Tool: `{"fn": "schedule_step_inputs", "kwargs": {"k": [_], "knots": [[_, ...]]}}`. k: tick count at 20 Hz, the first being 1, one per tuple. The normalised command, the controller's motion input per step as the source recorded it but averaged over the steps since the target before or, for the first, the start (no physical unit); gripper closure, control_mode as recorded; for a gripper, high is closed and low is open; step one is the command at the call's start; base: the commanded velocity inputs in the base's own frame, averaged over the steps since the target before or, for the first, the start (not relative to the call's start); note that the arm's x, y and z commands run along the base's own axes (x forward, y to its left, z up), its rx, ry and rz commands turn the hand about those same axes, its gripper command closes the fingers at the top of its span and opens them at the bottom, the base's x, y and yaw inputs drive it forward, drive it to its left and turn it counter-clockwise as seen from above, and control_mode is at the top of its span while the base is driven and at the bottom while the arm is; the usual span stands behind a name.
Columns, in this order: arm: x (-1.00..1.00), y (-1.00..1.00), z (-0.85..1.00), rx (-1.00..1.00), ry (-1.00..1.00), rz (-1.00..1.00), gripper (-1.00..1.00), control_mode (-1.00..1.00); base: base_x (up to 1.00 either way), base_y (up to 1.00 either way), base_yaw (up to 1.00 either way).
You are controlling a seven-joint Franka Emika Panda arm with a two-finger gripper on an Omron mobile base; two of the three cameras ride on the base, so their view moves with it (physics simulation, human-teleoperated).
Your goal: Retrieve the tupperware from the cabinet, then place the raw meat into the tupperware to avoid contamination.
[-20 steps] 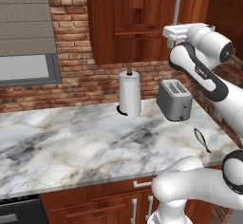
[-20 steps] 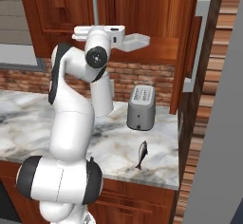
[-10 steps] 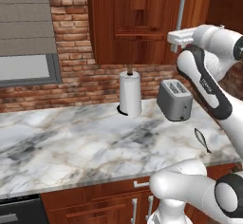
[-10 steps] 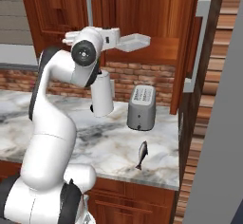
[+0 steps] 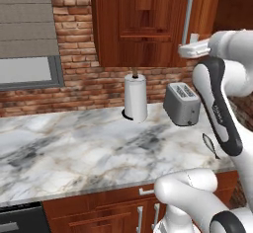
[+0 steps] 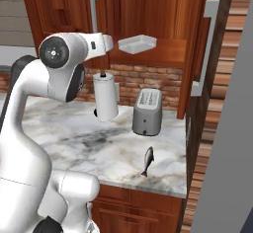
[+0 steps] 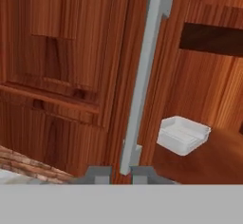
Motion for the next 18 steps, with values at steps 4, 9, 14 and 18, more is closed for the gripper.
{"fn": "schedule_step_inputs", "kwargs": {"k": [4,9,14,18], "knots": [[-0.04,-0.63,0.05,-0.15,-0.20,0.06,-1.00,-1.00,0.00,0.00,0.00],[0.00,-0.60,-0.01,-0.21,-0.34,0.20,-1.00,-1.00,0.00,0.00,0.00],[0.00,-0.22,0.09,-0.37,-0.20,0.14,-1.00,-1.00,0.00,0.00,0.00],[0.05,0.33,0.21,-0.38,-0.09,0.03,-1.00,-1.00,0.00,0.00,0.00]]}}
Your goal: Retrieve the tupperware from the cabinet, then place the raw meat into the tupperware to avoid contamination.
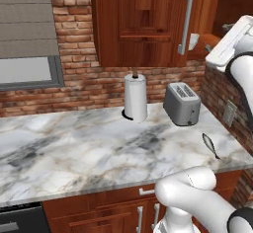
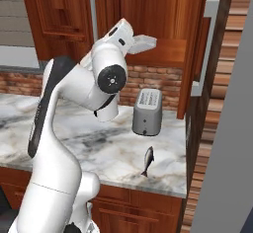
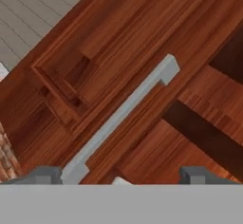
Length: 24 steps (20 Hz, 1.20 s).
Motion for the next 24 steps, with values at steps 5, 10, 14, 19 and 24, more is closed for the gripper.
{"fn": "schedule_step_inputs", "kwargs": {"k": [5,10,14,19,24], "knots": [[0.41,-0.02,0.03,-0.39,0.00,-0.13,-1.00,-1.00,0.00,0.00,0.00],[0.74,-0.17,-0.02,-0.22,0.06,-0.06,-1.00,-1.00,0.00,0.00,0.00],[0.47,-0.33,-0.05,-0.05,0.01,0.07,-1.00,-1.00,0.00,0.00,0.00],[0.24,-0.31,-0.11,0.00,-0.01,0.21,-1.00,-1.00,0.00,0.00,0.00],[0.14,0.20,-0.08,-0.01,-0.11,0.18,-1.00,-1.00,0.00,0.00,0.00]]}}
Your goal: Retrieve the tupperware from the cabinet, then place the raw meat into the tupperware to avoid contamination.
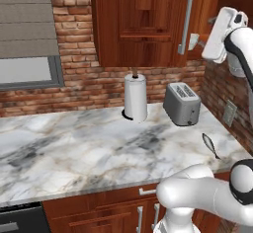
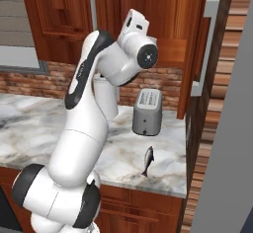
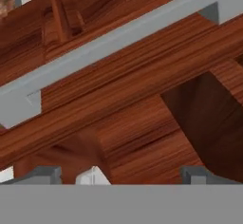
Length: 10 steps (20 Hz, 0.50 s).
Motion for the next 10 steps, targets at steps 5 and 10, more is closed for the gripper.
{"fn": "schedule_step_inputs", "kwargs": {"k": [5,10], "knots": [[0.42,0.33,-0.04,-0.02,0.00,0.05,-1.00,-1.00,0.00,0.00,0.00],[0.10,0.05,-0.07,-0.02,0.00,0.19,-1.00,-1.00,0.00,0.00,0.00]]}}
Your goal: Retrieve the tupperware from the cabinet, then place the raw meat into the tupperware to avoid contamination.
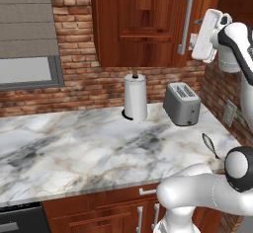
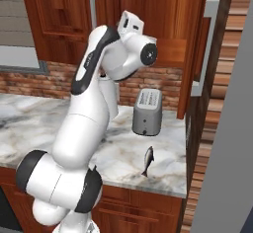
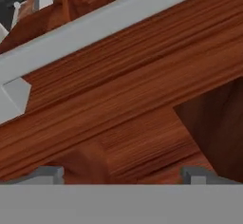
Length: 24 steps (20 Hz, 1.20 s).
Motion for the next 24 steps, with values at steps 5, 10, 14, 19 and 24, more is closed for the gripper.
{"fn": "schedule_step_inputs", "kwargs": {"k": [5,10,14,19,24], "knots": [[-0.55,0.23,0.12,-0.05,-0.03,0.19,-1.00,-1.00,0.00,0.00,0.00],[-0.67,0.50,-0.01,-0.07,-0.09,0.10,-1.00,-1.00,0.00,0.00,0.00],[-0.71,0.73,-0.07,-0.09,-0.08,0.05,-1.00,-1.00,0.00,0.00,0.00],[-0.68,0.80,-0.15,-0.11,-0.06,0.08,-1.00,-1.00,0.00,0.00,0.00],[-0.61,0.80,-0.20,-0.10,-0.07,0.10,-1.00,-1.00,0.00,0.00,0.00]]}}
